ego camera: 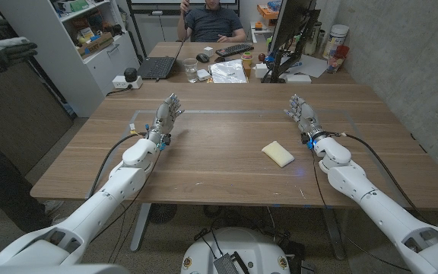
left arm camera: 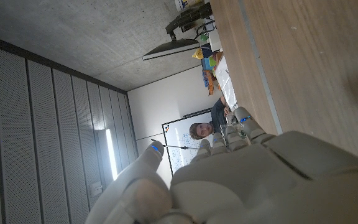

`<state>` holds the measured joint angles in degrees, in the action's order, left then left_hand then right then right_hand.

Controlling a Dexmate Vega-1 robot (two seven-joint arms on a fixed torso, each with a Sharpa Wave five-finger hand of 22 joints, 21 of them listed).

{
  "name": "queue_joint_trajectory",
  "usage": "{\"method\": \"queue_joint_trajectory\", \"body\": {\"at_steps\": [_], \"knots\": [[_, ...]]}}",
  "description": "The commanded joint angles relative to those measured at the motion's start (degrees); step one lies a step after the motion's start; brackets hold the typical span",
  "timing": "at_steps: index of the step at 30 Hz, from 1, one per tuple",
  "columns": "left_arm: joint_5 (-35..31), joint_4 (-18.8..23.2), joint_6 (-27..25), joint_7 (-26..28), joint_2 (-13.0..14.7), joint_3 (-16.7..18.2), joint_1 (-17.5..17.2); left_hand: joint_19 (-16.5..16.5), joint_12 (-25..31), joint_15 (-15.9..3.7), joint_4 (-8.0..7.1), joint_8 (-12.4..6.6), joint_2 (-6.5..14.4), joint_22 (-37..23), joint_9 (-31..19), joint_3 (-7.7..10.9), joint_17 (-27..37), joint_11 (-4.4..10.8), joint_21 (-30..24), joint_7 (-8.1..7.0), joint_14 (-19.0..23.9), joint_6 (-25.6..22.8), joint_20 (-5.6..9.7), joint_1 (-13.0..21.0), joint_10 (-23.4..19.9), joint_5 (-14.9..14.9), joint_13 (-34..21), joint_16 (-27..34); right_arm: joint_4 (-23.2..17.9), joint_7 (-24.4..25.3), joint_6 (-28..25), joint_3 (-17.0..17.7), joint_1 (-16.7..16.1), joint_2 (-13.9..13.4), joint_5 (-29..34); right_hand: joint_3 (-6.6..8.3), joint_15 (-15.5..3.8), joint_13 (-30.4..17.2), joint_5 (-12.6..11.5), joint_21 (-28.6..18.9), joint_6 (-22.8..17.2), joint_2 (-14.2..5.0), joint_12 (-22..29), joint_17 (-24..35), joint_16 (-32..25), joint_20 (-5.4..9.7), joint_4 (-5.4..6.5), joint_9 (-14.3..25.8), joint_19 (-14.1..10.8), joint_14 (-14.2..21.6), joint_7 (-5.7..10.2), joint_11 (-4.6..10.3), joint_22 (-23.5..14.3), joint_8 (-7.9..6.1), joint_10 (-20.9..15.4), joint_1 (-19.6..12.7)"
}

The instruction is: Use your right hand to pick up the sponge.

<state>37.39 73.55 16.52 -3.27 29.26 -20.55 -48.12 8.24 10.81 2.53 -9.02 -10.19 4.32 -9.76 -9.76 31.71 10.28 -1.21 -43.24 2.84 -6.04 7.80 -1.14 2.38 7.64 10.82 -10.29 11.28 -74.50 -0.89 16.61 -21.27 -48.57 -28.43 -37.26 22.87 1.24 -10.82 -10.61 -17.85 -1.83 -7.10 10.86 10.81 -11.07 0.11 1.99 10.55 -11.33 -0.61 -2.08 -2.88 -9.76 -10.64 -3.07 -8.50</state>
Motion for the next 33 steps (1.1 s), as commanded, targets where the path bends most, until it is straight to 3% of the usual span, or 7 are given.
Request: {"method": "queue_joint_trajectory", "body": {"at_steps": [1,7,12,16,19,33], "knots": [[-0.3,-1.0,-0.5,-2.7,-1.2,1.7,-0.3,0.4,0.4,0.05,-0.02,-0.29,3.8,-0.3,-0.3,0.47,0.1,0.0,-0.2,0.0,-0.5,0.4,-0.02,0.0,0.3,0.4,-0.2,0.2,-0.2,-0.3,1.3,0.1,-0.3,0.7,-0.4,0.39,0.45,-0.2,-0.2,-0.2,0.1,0.06,0.4,0.2,-0.2,-0.03,0.0,0.1,-0.4,-0.1,-0.37,-0.35,-0.2,-0.39,0.1,-0.5],[-1.1,-1.3,-0.2,-3.0,-1.8,2.1,-0.4,0.4,0.3,0.05,-0.02,-0.3,3.8,-0.3,-0.3,0.47,0.1,-0.01,-0.2,0.01,-0.4,0.3,-0.03,0.0,0.3,0.4,-0.2,0.2,-2.2,1.7,0.9,-0.8,-0.4,-1.6,3.8,0.33,0.42,-0.2,-0.2,-0.1,0.0,0.13,0.4,0.2,-0.3,-0.06,0.1,0.1,-0.5,0.0,-0.27,-0.3,-0.2,-0.43,0.1,-0.4],[-3.6,-0.6,-1.3,-2.2,-0.7,1.8,-0.2,0.3,0.3,0.07,-0.02,-0.3,3.8,-0.3,-0.3,0.47,0.1,0.0,-0.1,-0.03,-0.4,0.3,-0.04,0.0,0.3,0.4,-0.2,0.2,-3.0,0.5,1.3,0.1,-0.7,-2.1,2.5,-0.04,0.52,-0.2,-0.1,0.1,0.0,0.48,0.4,0.3,-0.3,-0.19,0.34,0.1,-0.5,-0.2,-0.03,-0.35,-0.2,-0.43,0.2,0.1],[-3.5,-0.6,-1.4,-2.2,-0.9,2.1,-0.2,0.3,0.3,0.1,-0.02,-0.28,3.8,-0.3,-0.3,0.48,0.1,0.0,0.0,-0.03,-0.4,0.3,-0.11,0.0,0.3,0.4,-0.2,0.2,-5.6,1.9,1.1,0.4,-1.4,-4.4,5.0,-0.38,0.67,-0.2,-0.1,0.2,0.1,0.85,0.4,0.4,-0.3,-0.36,0.52,0.1,-0.5,-0.2,0.0,-0.35,-0.2,-0.4,0.2,0.6],[-3.3,-1.1,-1.3,-2.8,-1.3,2.3,0.1,0.3,0.3,0.11,-0.02,-0.29,3.8,-0.3,-0.3,0.48,0.1,0.02,0.0,-0.04,-0.4,0.3,-0.1,0.0,0.3,0.4,-0.2,0.2,-5.5,-0.1,1.9,1.1,-1.6,-4.8,3.5,-0.61,0.77,-0.2,-0.1,0.3,0.2,1.22,0.3,0.4,-0.3,-0.48,0.52,0.1,-0.6,-0.2,-0.05,-0.41,-0.2,-0.36,0.2,0.7],[-4.8,-1.9,-1.6,-3.7,-1.8,1.6,1.9,0.2,0.3,0.12,-0.03,-0.28,3.7,-0.3,-0.3,0.47,0.1,0.13,0.3,-0.12,-0.3,0.3,-0.18,0.0,0.3,0.4,-0.2,0.2,-12.3,3.5,5.3,3.6,-6.0,-9.8,9.6,-1.64,1.02,-0.1,-0.1,0.7,-0.3,3.5,0.4,0.1,-0.2,-1.05,-0.33,0.1,-0.9,0.1,-0.43,-0.64,-0.2,-0.49,0.2,0.8]]}}
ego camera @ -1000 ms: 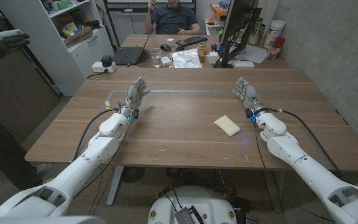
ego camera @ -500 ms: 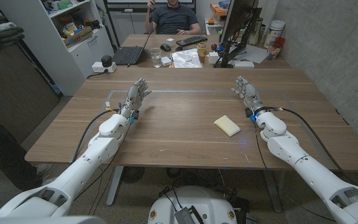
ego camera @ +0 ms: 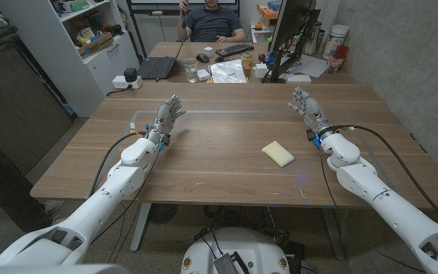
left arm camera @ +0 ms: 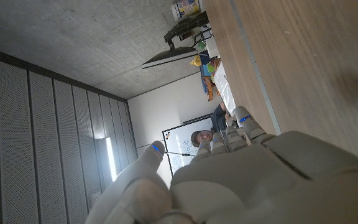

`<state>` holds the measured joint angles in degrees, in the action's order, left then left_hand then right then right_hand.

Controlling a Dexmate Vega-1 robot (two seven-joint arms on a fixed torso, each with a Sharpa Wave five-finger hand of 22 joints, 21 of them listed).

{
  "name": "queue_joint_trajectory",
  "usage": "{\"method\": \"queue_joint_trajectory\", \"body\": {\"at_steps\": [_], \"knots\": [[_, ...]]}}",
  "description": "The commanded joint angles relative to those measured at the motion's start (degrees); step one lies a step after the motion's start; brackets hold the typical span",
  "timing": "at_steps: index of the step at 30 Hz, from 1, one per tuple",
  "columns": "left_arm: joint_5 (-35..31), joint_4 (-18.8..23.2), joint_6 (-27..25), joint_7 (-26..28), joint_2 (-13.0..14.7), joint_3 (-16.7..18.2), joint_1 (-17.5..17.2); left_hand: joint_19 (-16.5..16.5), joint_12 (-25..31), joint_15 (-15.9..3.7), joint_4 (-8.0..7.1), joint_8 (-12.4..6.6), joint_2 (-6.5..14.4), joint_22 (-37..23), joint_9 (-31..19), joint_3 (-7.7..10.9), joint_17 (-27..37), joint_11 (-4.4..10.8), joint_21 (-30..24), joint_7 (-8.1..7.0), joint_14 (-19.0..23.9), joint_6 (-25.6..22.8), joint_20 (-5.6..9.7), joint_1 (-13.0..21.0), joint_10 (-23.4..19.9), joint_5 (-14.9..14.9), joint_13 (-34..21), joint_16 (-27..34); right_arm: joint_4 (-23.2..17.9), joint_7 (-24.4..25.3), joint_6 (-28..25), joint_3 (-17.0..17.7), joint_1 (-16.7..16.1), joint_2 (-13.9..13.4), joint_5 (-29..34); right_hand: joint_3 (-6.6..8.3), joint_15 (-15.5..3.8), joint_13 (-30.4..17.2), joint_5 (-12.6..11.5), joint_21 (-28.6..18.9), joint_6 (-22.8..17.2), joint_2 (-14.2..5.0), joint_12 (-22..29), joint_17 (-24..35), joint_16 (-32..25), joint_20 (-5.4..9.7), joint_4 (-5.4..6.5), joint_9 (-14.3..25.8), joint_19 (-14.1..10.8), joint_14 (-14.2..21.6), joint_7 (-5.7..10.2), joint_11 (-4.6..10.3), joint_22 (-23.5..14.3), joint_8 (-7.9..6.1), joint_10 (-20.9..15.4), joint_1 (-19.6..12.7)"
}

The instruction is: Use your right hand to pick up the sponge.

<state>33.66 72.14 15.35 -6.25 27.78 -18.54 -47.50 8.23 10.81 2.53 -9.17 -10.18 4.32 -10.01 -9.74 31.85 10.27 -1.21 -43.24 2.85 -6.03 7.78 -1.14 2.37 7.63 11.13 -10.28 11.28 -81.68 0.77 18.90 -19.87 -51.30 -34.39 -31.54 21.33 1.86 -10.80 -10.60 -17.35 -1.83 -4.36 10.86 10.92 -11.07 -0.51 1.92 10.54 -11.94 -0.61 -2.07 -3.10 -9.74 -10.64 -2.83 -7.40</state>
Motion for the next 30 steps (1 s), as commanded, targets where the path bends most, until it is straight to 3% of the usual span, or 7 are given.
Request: {"method": "queue_joint_trajectory", "body": {"at_steps": [1,11,13,30], "knots": [[-1.0,-0.5,-0.6,-0.8,-0.3,-0.3,1.3,0.2,0.3,0.12,0.12,-0.29,3.7,-0.1,-0.3,0.32,0.1,0.1,0.3,-0.11,-0.3,0.3,-0.18,0.0,0.3,0.1,-0.2,0.2,-5.8,2.0,3.4,2.5,-3.8,-4.2,4.2,-0.14,0.48,-0.2,-0.2,0.3,-0.3,0.85,0.4,0.0,-0.2,-0.45,-0.33,0.1,-0.3,0.2,-0.46,-0.39,-0.2,-0.52,-0.1,-0.3],[-1.1,-1.3,-0.4,-1.8,-0.8,-0.6,2.0,0.1,0.3,0.12,0.11,-0.27,3.7,-0.1,-0.3,0.31,0.1,0.07,0.5,-0.08,-0.3,0.3,-0.16,-0.1,0.3,0.1,-0.2,0.2,-11.7,3.8,5.7,5.9,-8.8,-6.6,6.3,-0.32,0.72,-0.2,-0.4,0.5,-1.1,1.55,0.7,-0.3,-0.5,-1.02,-1.19,0.1,-1.0,1.3,-0.48,-0.17,-0.2,-0.75,-1.0,-0.9],[-1.2,-1.5,-0.6,-1.9,-0.8,-0.7,2.1,0.1,0.3,0.12,0.11,-0.28,3.7,-0.1,-0.3,0.3,0.1,0.06,0.5,-0.07,-0.3,0.3,-0.17,-0.1,0.3,0.1,-0.2,0.2,-14.1,6.1,3.9,6.7,-10.0,-8.3,9.9,-0.33,0.61,-0.2,-0.4,0.5,-1.3,1.63,0.8,-0.3,-0.5,-1.07,-1.36,0.1,-1.1,1.5,-0.56,0.04,-0.2,-0.8,-1.3,-1.1],[-1.5,-2.0,-0.5,-2.8,-1.2,-0.8,2.6,0.0,0.3,0.23,0.09,-0.29,3.7,-0.1,-0.3,0.28,0.1,-0.02,0.8,0.06,-0.3,0.2,-0.12,-0.2,0.3,0.1,-0.2,0.2,-26.0,14.3,2.5,14.2,-21.1,-12.0,26.2,-0.31,0.69,-0.2,-0.6,0.9,-1.9,1.81,0.8,-0.4,-0.4,-1.1,-2.08,0.1,-1.5,1.8,-0.6,-0.36,-0.2,-0.9,-1.8,-1.7]]}}
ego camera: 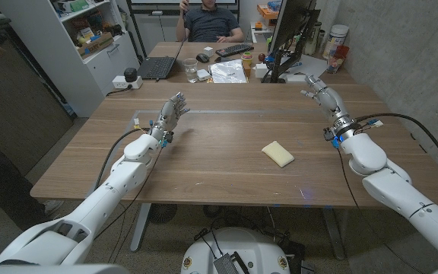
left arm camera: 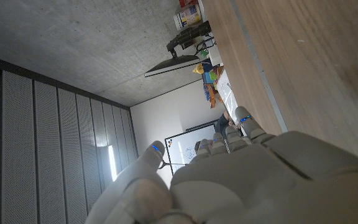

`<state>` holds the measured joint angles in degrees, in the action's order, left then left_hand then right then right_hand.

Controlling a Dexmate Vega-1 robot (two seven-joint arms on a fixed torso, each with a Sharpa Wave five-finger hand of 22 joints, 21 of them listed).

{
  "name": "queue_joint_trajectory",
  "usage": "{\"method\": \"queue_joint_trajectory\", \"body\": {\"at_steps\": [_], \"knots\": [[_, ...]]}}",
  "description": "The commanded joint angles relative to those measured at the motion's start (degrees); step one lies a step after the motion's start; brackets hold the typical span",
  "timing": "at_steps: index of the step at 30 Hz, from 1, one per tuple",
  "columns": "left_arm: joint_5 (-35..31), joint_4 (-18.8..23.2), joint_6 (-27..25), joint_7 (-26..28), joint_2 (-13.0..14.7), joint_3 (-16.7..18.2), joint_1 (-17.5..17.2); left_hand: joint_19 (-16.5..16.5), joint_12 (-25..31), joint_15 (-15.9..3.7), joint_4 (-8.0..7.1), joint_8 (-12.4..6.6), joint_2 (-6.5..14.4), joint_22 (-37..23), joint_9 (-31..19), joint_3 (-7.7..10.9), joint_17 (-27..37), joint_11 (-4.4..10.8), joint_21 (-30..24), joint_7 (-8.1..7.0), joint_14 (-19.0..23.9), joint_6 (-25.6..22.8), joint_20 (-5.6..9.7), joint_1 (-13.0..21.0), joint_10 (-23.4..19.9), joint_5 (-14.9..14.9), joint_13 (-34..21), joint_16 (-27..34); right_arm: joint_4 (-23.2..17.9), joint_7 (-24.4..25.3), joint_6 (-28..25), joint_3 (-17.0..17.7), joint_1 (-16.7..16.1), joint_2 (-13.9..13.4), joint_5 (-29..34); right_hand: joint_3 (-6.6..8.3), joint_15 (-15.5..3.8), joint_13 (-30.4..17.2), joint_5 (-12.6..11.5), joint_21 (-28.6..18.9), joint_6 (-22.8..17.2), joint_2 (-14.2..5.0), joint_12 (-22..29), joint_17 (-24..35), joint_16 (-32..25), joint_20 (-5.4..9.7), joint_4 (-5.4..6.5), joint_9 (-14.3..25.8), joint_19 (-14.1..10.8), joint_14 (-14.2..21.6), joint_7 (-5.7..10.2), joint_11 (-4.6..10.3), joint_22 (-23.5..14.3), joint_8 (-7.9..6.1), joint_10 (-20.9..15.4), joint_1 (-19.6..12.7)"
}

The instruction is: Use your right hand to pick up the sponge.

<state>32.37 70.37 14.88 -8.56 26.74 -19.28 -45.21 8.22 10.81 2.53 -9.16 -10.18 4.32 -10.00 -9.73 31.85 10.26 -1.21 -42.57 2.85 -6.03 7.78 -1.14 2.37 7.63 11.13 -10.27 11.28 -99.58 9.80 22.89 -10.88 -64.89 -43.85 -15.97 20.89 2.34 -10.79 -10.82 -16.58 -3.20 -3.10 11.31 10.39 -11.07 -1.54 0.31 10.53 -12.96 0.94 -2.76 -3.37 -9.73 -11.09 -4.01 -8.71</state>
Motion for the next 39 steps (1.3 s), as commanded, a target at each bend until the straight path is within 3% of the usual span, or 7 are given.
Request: {"method": "queue_joint_trajectory", "body": {"at_steps": [1,9,23,31,39], "knots": [[-0.2,-0.2,0.2,-0.5,-0.1,-0.1,0.3,0.0,0.3,0.22,0.09,-0.29,3.7,-0.1,-0.3,0.29,0.1,-0.04,0.1,0.07,-0.3,0.2,-0.13,-0.2,0.3,0.1,-0.2,0.2,-8.4,5.0,-1.0,5.7,-8.1,-2.3,10.3,0.14,0.2,-0.2,-0.4,0.1,-0.6,0.55,0.4,0.1,-0.3,-0.06,-0.52,0.1,-0.5,0.3,0.13,-0.27,-0.2,-0.44,-0.6,-0.4],[-0.1,0.0,0.1,-0.7,-0.1,-0.1,0.0,-0.1,0.3,0.19,0.08,-0.29,3.7,-0.1,-0.3,0.28,0.1,-0.14,0.3,0.15,-0.3,0.2,-0.13,-0.2,0.3,0.1,-0.2,0.2,-14.1,7.3,-4.3,9.4,-13.1,-2.1,19.6,0.17,0.15,-0.2,-0.4,0.3,-0.9,0.55,0.5,0.0,-0.3,-0.05,-0.78,0.1,-0.5,0.5,0.16,-0.37,-0.2,-0.49,-1.1,-0.7],[0.0,0.3,0.3,-0.5,0.0,0.0,-0.5,-0.3,0.3,0.12,0.07,-0.28,3.7,-0.1,-0.3,0.28,0.1,-0.11,0.5,0.17,-0.2,0.2,-0.15,-0.2,0.2,0.1,-0.2,0.2,-21.4,9.6,-9.9,12.1,-17.2,-0.4,37.7,0.35,-0.25,-0.2,-0.5,0.7,-2.2,0.35,0.8,0.0,-0.5,-0.16,-1.48,0.2,-0.9,1.5,0.18,-0.65,-0.2,-0.82,-2.4,-1.4],[-0.2,0.1,0.6,-0.8,0.0,-0.1,-0.5,-0.3,0.3,0.2,0.07,-0.28,3.7,-0.1,-0.3,0.27,0.1,-0.09,0.6,0.22,-0.3,0.2,-0.12,-0.2,0.3,0.1,-0.2,0.1,-23.8,9.7,-13.5,11.3,-17.3,0.3,46.4,0.48,-0.48,-0.2,-0.6,0.8,-3.1,0.22,0.9,-0.1,-0.5,-0.17,-1.94,0.2,-1.3,2.1,0.55,-0.31,-0.2,-1.01,-3.0,-1.9],[0.0,0.0,0.6,-1.0,0.1,-0.1,-0.6,-0.4,0.3,0.22,0.06,-0.28,3.7,-0.1,-0.3,0.27,0.1,-0.11,0.8,0.18,-0.3,0.2,-0.08,-0.3,0.3,0.1,-0.2,0.1,-26.8,6.8,-19.1,9.4,-17.0,-0.5,53.5,0.54,-0.86,-0.2,-0.6,0.8,-4.1,0.28,1.0,-0.1,-0.7,-0.77,-2.57,0.2,-2.3,3.1,0.68,-0.1,-0.2,-1.15,-3.9,-2.4]]}}
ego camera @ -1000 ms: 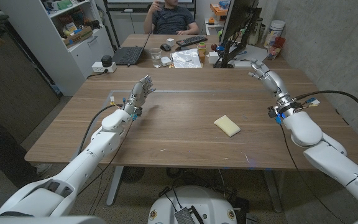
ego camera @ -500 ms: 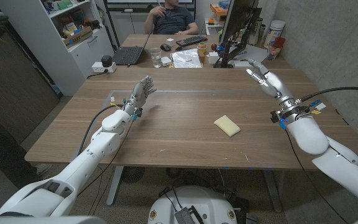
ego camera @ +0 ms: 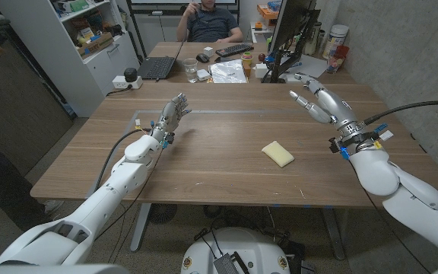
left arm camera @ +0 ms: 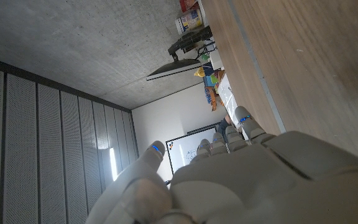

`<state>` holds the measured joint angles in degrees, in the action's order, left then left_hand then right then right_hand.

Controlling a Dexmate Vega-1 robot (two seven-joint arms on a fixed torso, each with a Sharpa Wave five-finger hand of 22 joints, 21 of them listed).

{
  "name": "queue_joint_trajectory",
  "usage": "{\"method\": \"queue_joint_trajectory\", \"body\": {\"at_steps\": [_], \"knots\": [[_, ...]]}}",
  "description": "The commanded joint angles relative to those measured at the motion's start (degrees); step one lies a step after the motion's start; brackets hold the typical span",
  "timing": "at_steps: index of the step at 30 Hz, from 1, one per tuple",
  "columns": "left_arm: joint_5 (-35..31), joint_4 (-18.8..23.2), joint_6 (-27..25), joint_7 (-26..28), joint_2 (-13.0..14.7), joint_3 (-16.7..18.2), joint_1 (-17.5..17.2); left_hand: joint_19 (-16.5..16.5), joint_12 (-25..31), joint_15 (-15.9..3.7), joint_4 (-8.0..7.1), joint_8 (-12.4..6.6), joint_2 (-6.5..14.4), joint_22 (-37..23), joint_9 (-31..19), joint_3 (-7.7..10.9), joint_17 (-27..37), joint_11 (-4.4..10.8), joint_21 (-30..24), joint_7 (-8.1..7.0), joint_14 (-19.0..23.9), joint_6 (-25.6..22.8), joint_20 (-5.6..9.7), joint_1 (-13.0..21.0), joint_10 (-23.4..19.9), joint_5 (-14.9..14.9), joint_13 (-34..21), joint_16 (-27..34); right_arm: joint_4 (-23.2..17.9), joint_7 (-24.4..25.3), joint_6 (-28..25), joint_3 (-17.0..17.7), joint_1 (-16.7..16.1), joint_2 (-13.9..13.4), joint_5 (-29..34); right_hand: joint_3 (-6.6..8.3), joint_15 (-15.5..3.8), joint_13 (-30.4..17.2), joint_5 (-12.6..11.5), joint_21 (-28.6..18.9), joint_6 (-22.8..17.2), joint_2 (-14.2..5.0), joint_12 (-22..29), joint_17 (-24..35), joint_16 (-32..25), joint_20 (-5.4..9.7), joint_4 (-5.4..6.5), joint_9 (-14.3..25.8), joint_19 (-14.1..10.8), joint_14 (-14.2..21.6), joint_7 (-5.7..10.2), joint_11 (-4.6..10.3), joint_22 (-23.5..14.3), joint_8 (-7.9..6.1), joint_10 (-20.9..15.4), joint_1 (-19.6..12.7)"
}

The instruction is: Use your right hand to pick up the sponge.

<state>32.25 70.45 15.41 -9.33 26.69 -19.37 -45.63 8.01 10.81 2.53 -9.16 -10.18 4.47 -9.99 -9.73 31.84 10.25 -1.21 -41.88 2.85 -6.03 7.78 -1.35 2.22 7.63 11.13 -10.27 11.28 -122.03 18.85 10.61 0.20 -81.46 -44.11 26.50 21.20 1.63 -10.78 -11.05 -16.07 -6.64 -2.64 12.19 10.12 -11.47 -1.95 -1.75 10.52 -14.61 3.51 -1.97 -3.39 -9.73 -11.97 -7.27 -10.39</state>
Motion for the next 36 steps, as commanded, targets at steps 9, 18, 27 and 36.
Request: {"method": "queue_joint_trajectory", "body": {"at_steps": [9,18,27,36], "knots": [[0.0,0.8,-0.3,0.1,0.8,0.2,-0.6,-0.2,0.3,0.12,0.05,-0.26,3.6,-0.2,-0.3,0.27,0.1,-0.14,0.3,0.16,-0.3,0.2,0.09,-0.1,0.3,0.1,-0.2,0.1,-3.9,-2.9,-8.9,-3.1,0.5,-0.5,12.1,0.14,-0.2,-0.2,-0.4,0.3,-0.6,0.17,-0.1,0.1,-0.3,-1.15,-1.06,0.2,-1.5,1.1,0.04,0.09,-0.2,-0.06,-0.6,-1.1],[0.1,0.5,-0.5,0.1,0.6,0.2,-0.4,-0.2,0.3,0.15,0.05,-0.28,3.5,-0.2,-0.3,0.26,0.1,-0.2,0.4,0.13,-0.2,0.2,0.09,-0.1,0.2,0.1,-0.2,0.1,-4.1,-3.7,-12.1,-4.5,1.4,-0.8,12.8,-0.17,-0.13,-0.2,-0.5,0.1,-0.7,1.31,-0.5,0.2,0.0,-5.3,-2.86,0.2,-4.9,1.9,1.64,0.72,-0.2,0.35,-0.6,-2.5],[0.2,-0.3,-0.3,-0.2,0.1,0.0,-0.2,-0.2,0.3,0.17,0.06,-0.25,3.5,-0.2,-0.3,0.24,0.1,-0.14,0.6,0.09,-0.3,0.2,0.06,-0.2,0.3,0.1,-0.2,0.1,-5.4,-5.5,-16.4,-6.2,1.2,-2.0,15.1,-0.42,0.57,-0.2,-0.5,0.8,-0.9,1.97,-1.0,0.2,0.3,-7.69,-3.79,0.3,-5.1,1.4,3.44,1.7,-0.2,0.45,0.4,-3.1],[0.0,-0.5,-0.1,-0.1,-0.1,-0.1,0.0,-0.2,0.2,0.18,0.06,-0.25,3.5,-0.2,-0.3,0.21,0.1,-0.06,0.7,0.03,-0.3,0.2,-0.01,-0.2,0.3,0.1,-0.2,0.1,-5.7,-5.7,-19.1,-8.0,1.4,-3.4,17.2,-0.59,0.81,-0.2,-0.4,1.5,-1.5,2.53,-1.1,0.2,0.4,-9.75,-4.58,0.3,-5.1,1.1,4.85,2.85,-0.2,0.36,0.8,-3.7]]}}
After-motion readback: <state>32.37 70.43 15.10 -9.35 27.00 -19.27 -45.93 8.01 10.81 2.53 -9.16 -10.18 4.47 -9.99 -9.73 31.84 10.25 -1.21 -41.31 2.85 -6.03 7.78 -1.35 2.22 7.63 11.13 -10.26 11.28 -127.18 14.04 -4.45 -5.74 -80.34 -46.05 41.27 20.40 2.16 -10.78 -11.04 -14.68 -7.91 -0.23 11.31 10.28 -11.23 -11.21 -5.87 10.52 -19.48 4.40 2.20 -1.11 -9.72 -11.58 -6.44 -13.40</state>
